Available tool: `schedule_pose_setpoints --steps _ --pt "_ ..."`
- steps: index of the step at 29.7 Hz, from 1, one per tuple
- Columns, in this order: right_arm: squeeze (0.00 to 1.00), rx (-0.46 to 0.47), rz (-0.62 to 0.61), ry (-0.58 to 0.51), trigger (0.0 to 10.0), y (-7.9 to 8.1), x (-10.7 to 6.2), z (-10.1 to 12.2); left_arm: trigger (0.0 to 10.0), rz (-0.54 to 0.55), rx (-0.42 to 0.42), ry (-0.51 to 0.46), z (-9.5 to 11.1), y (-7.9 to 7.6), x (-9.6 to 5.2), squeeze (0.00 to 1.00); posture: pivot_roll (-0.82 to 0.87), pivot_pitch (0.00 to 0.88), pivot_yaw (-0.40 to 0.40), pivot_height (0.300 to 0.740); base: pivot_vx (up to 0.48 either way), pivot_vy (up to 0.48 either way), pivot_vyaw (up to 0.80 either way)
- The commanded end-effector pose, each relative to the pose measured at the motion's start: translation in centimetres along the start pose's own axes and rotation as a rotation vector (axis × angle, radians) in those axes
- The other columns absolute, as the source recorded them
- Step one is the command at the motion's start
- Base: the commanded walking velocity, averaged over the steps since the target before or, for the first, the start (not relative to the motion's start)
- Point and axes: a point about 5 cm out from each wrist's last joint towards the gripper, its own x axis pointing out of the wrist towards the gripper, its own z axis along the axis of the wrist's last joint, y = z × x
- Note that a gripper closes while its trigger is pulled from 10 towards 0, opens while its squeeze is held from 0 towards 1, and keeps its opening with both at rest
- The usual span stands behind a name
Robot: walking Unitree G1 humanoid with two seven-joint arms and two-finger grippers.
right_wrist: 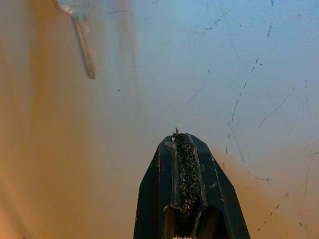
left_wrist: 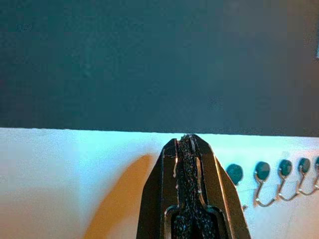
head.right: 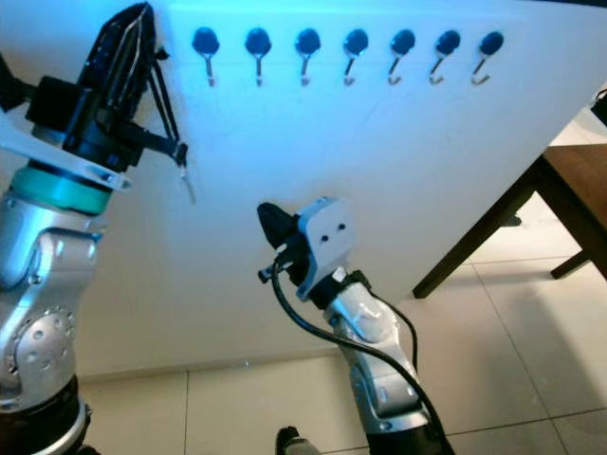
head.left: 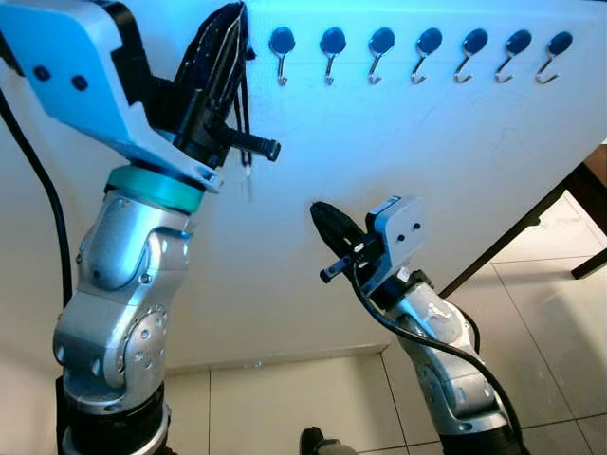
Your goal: Hang keys on a hook
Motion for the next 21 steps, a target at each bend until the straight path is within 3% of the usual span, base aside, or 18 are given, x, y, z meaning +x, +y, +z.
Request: schedule_pose_setpoints --steps 1,11,17,21 --pt "0.0 0.004 0.012 0.019 10.0 0.3 -0.1 -0.4 10.0 0.019 0.009 -0.006 -0.1 0.4 -0.3 0.0 -0.08 0.142 0.0 0.74 0.0 0.0 0.0" --pt "0.0 0.009 0.01 0.021 10.0 0.4 -0.2 -0.5 10.0 -0.002 0.013 -0.013 0.0 0.4 -0.8 0.0 -0.08 0.148 0.007 0.74 0.0 0.0 0.0" --pt "0.0 0.01 0.011 0.023 10.0 0.5 -0.1 -0.6 10.0 -0.046 0.123 0.04 -1.5 1.4 -1.8 0.0 -0.07 0.147 0.007 0.74 0.0 0.0 0.0" --pt "0.0 0.009 0.011 0.023 10.0 0.5 -0.1 -0.6 10.0 -0.056 0.144 0.048 -1.7 1.7 -2.0 0.0 -0.07 0.147 0.007 0.74 0.0 0.0 0.0"
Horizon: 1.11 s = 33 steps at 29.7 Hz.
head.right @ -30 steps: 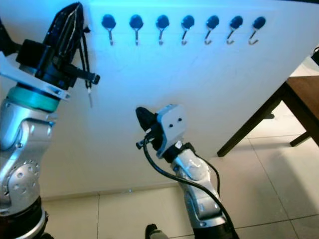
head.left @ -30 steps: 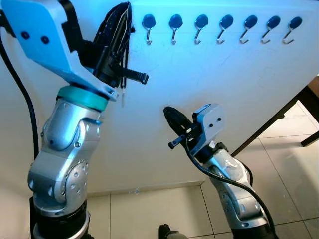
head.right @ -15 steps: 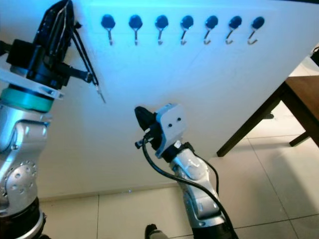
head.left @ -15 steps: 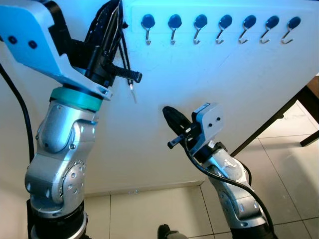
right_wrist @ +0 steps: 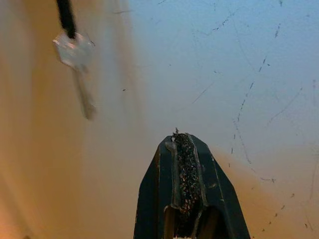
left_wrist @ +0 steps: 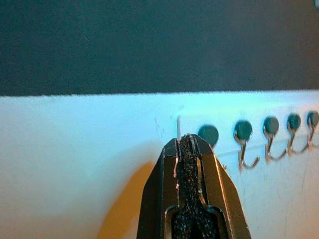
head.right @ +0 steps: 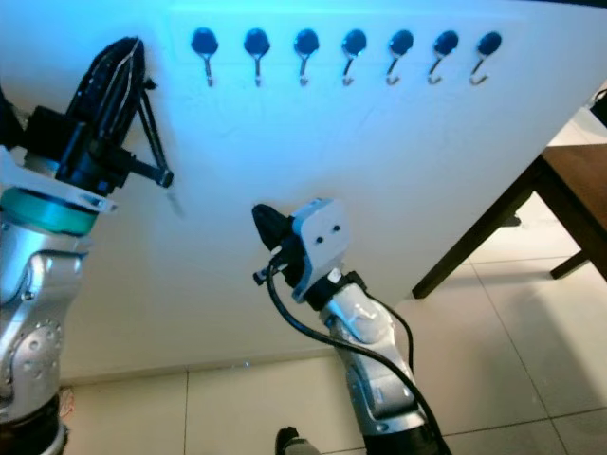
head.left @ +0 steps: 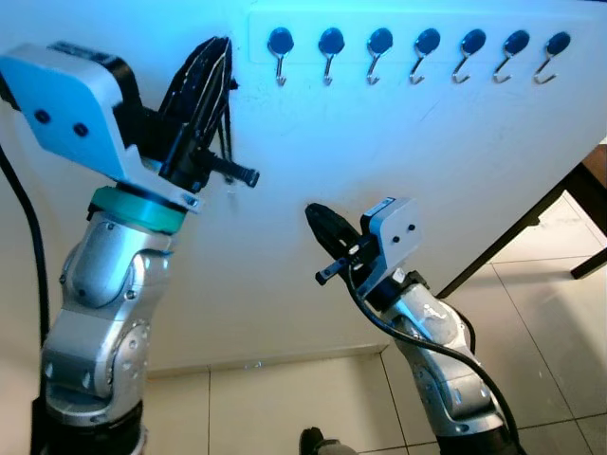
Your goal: Hang keys on a hook
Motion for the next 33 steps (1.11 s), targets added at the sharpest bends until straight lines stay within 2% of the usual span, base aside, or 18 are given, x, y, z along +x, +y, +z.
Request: schedule_pose_setpoints --steps 1,10,12,15,17,18,19,20,21,24,25,27,28,31,33 --pt "0.0 0.006 -0.001 0.022 10.0 0.1 -0.2 -0.6 10.0 -0.012 0.029 0.003 -0.3 0.3 -0.4 0.0 -0.08 0.144 0.007 0.74 0.0 0.0 0.0" --pt "0.0 0.0 -0.005 0.024 10.0 -0.2 0.0 -0.8 10.0 -0.016 0.069 0.013 -0.6 0.4 -0.6 0.0 -0.08 0.123 0.014 0.74 0.0 0.0 0.0" --pt "0.0 -0.003 -0.009 0.026 10.0 -0.3 0.2 -1.1 10.0 0.013 0.12 0.038 -0.6 1.5 -1.4 0.0 -0.07 0.103 0.018 0.74 0.0 0.0 0.0" --pt "0.0 -0.003 -0.01 0.026 10.0 -0.3 0.2 -1.2 10.0 0.02 0.136 0.046 -0.6 1.9 -1.7 0.0 -0.06 0.1 0.02 0.74 0.0 0.0 0.0" --pt "0.0 -0.006 -0.012 0.023 10.0 -0.3 0.4 -1.3 10.0 0.037 0.179 0.111 -1.0 2.9 -3.2 0.0 -0.06 0.087 0.025 0.74 0.0 0.0 0.0" --pt "0.0 -0.006 -0.012 0.023 10.0 -0.3 0.4 -1.3 10.0 0.037 0.179 0.111 -1.0 2.9 -3.2 0.0 -0.06 0.087 0.025 0.74 0.0 0.0 0.0" --pt "0.0 -0.007 -0.013 0.021 10.0 -0.4 0.4 -1.2 10.0 0.045 0.185 0.146 -1.2 3.3 -4.1 0.0 -0.06 0.087 0.025 0.74 0.0 0.0 0.0" --pt "0.0 -0.007 -0.013 0.021 10.0 -0.4 0.4 -1.2 10.0 0.045 0.185 0.146 -1.2 3.3 -4.1 0.0 -0.06 0.087 0.025 0.74 0.0 0.0 0.0" --pt "0.0 -0.008 -0.015 0.02 10.0 -0.4 0.5 -1.3 10.0 0.055 0.193 0.188 -1.6 3.8 -5.2 0.0 -0.06 0.08 0.033 0.74 0.0 0.0 0.0" --pt "0.0 -0.015 -0.031 0.008 10.0 -0.8 0.7 -1.1 10.0 0.103 0.211 0.355 -3.0 5.3 -10.2 0.0 -0.06 0.077 0.043 0.74 0.0 0.0 0.0" --pt "0.0 -0.015 -0.031 0.008 10.0 -0.8 0.7 -1.1 10.0 0.103 0.211 0.355 -3.0 5.3 -10.2 0.0 -0.06 0.077 0.043 0.74 0.0 0.0 0.0" --pt "0.0 -0.017 -0.039 -0.001 10.0 -0.9 0.8 -0.9 10.0 0.129 0.207 0.434 -3.4 5.7 -12.6 0.0 -0.06 0.073 0.047 0.74 0.0 0.0 0.0" --pt "0.0 -0.017 -0.039 -0.001 10.0 -0.9 0.8 -0.9 10.0 0.129 0.207 0.434 -3.4 5.7 -12.6 0.0 -0.06 0.073 0.047 0.74 0.0 0.0 0.0" --pt "0.0 -0.022 -0.051 -0.014 10.0 -1.1 0.9 -0.8 10.0 0.17 0.181 0.51 -3.8 5.8 -14.8 0.0 -0.05 0.061 0.056 0.74 0.0 0.0 0.0" --pt "0.0 -0.024 -0.056 -0.017 10.0 -1.1 1.0 -0.8 10.0 0.17 0.184 0.523 -3.8 5.8 -15.2 0.0 -0.06 0.057 0.057 0.74 0.0 0.0 0.0"
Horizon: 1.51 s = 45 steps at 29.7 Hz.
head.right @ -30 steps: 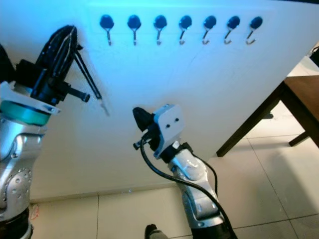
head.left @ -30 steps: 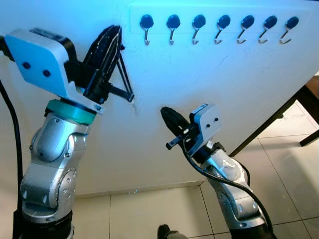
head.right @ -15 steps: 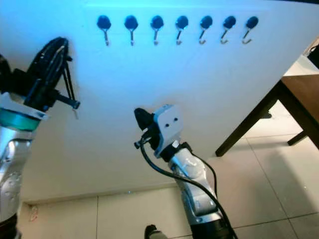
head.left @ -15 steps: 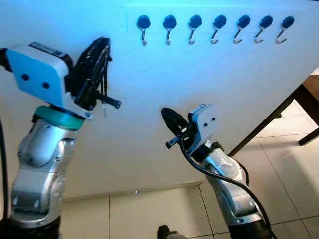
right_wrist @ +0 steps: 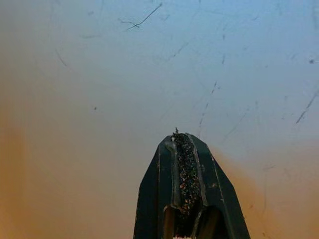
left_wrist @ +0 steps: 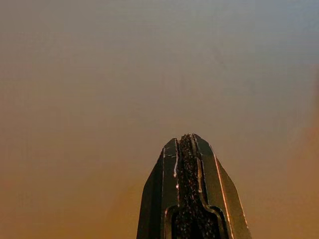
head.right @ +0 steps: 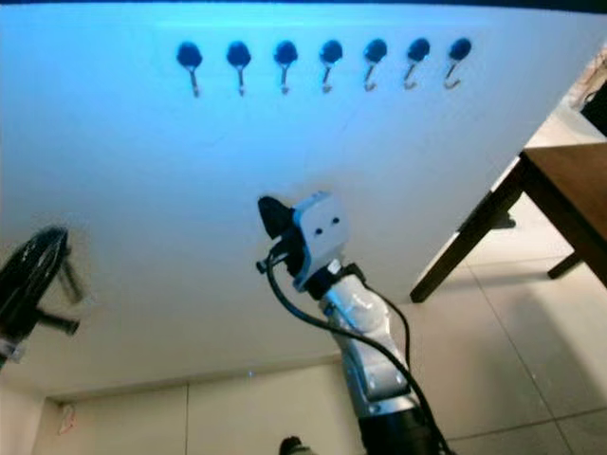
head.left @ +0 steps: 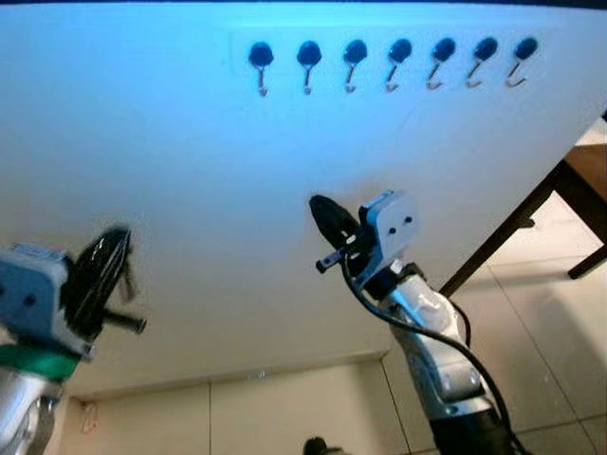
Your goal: Hang keys on a hook
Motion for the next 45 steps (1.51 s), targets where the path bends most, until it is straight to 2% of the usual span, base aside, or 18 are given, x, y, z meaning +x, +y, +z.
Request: schedule_pose_setpoints --steps 1,8,10,11,12,13,15,24,30,33,34,35,40,41,42,43,44,45 --pt "0.0 0.006 -0.006 0.006 10.0 0.0 0.0 -0.3 10.0 0.001 0.002 -0.016 0.2 0.0 -0.2 0.0 -0.06 0.057 0.057 0.74 0.0 0.0 0.0" --pt "0.0 -0.003 -0.043 -0.015 10.0 -0.5 0.3 0.0 10.0 0.04 0.013 0.044 -0.8 0.4 -2.4 0.0 -0.06 0.04 0.07 0.74 0.0 0.0 0.0" --pt "0.0 -0.007 -0.06 -0.024 10.0 -0.7 0.4 0.1 10.0 0.052 -0.017 0.021 -0.7 -1.8 3.4 0.0 -0.06 0.04 0.07 0.74 0.0 0.0 0.0" --pt "0.0 -0.008 -0.066 -0.025 10.0 -0.8 0.5 0.1 10.0 0.046 -0.026 0.008 0.1 -3.5 7.0 0.0 -0.06 0.034 0.075 0.74 0.0 0.0 0.0" --pt "0.0 -0.009 -0.071 -0.024 10.0 -0.8 0.4 0.0 10.0 0.032 -0.023 0.0 1.1 -4.9 9.4 0.0 -0.06 0.034 0.075 0.74 0.0 0.0 0.0" --pt "0.0 -0.01 -0.079 -0.022 10.0 -0.9 0.4 0.0 10.0 0.018 -0.021 -0.003 1.6 -5.6 10.3 0.0 -0.06 0.034 0.075 0.74 0.0 0.0 0.0" --pt "0.0 -0.009 -0.088 -0.018 10.0 -0.9 0.3 -0.2 10.0 0.005 -0.017 0.001 1.8 -6.1 10.7 0.0 -0.06 0.029 0.081 0.74 0.0 0.0 0.0" --pt "0.0 -0.009 -0.141 0.005 10.0 -1.5 -0.4 -0.8 10.0 -0.011 -0.013 0.003 1.2 -6.3 9.8 0.0 -0.08 0.036 0.083 0.74 0.0 0.0 0.0" --pt "0.0 -0.012 -0.143 0.003 10.0 -1.6 -0.5 -0.8 10.0 0.002 -0.002 0.012 1.3 -6.2 10.0 0.0 -0.08 0.035 0.083 0.74 0.0 0.0 0.0" --pt "0.0 -0.021 -0.149 0.001 10.0 -1.6 -0.3 -0.9 10.0 0.004 0.037 0.166 -0.9 -6.5 9.5 0.0 -0.07 0.03 0.087 0.74 0.0 0.0 0.0" --pt "0.0 -0.021 -0.149 0.001 10.0 -1.6 -0.3 -0.9 10.0 0.004 0.037 0.166 -0.9 -6.5 9.5 0.0 -0.07 0.03 0.087 0.74 0.0 0.0 0.0" --pt "0.0 -0.024 -0.157 0.006 10.0 -1.6 -0.3 -1.0 10.0 0.003 -0.017 0.262 -2.2 -6.7 8.9 0.0 -0.07 0.026 0.091 0.74 0.0 0.0 0.0" --pt "0.0 -0.029 -0.173 0.023 10.0 -1.6 -0.4 -1.4 10.0 -0.002 -0.066 0.312 -3.2 -6.9 8.0 0.0 -0.08 0.02 0.097 0.74 0.0 0.0 0.0" --pt "0.0 -0.035 -0.209 0.051 10.0 -1.8 -0.8 -2.0 10.0 -0.029 -0.005 0.34 -4.1 -7.1 7.0 0.0 -0.08 0.015 0.101 0.74 0.0 0.0 0.0" --pt "0.0 -0.035 -0.209 0.051 10.0 -1.8 -0.8 -2.0 10.0 -0.029 -0.005 0.34 -4.1 -7.1 7.0 0.0 -0.08 0.015 0.101 0.74 0.0 0.0 0.0" --pt "0.0 -0.045 -0.24 0.076 10.0 -1.8 -1.2 -2.5 10.0 -0.067 0.058 0.338 -4.7 -7.4 6.1 0.0 -0.09 0.01 0.109 0.74 0.0 0.0 0.0" --pt "0.0 -0.045 -0.24 0.076 10.0 -1.8 -1.2 -2.5 10.0 -0.067 0.058 0.338 -4.7 -7.4 6.1 0.0 -0.09 0.01 0.109 0.74 0.0 0.0 0.0" --pt "0.0 -0.051 -0.258 0.09 10.0 -1.8 -1.5 -2.8 10.0 -0.093 0.105 0.332 -4.9 -7.5 5.5 0.0 -0.09 0.014 0.113 0.74 0.0 0.0 0.0"
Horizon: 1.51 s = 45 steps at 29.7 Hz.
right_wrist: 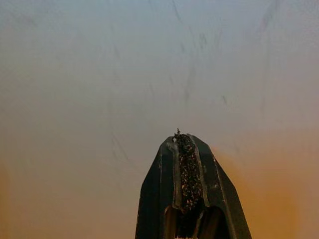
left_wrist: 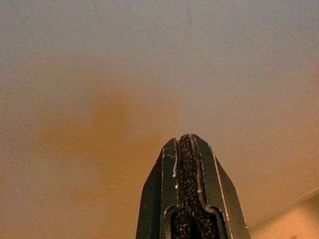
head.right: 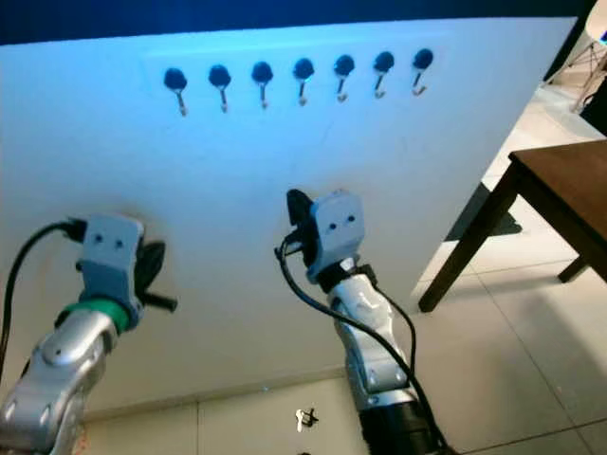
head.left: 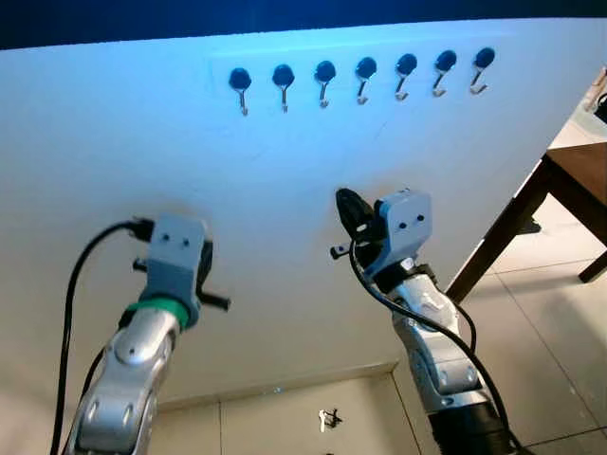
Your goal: Hang keys on a hook
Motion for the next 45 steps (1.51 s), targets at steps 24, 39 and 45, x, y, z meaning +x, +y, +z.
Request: schedule_pose_setpoints --steps 24,39,45 --pt "0.0 -0.038 -0.036 0.017 10.0 0.6 0.0 -1.8 10.0 0.223 0.081 -0.118 -0.9 1.5 1.4 0.0 -0.08 0.002 0.111 0.74 0.0 0.0 0.0" --pt "0.0 -0.02 -0.015 -0.002 10.0 1.3 0.1 -1.7 10.0 0.186 0.022 -0.145 -1.0 0.6 1.2 0.0 -0.08 0.0 0.093 0.74 0.0 0.0 0.0" --pt "0.0 -0.021 -0.011 -0.007 10.0 1.3 0.1 -1.6 10.0 0.188 0.014 -0.145 -1.0 0.6 1.2 0.0 -0.08 0.0 0.092 0.74 0.0 0.0 0.0"
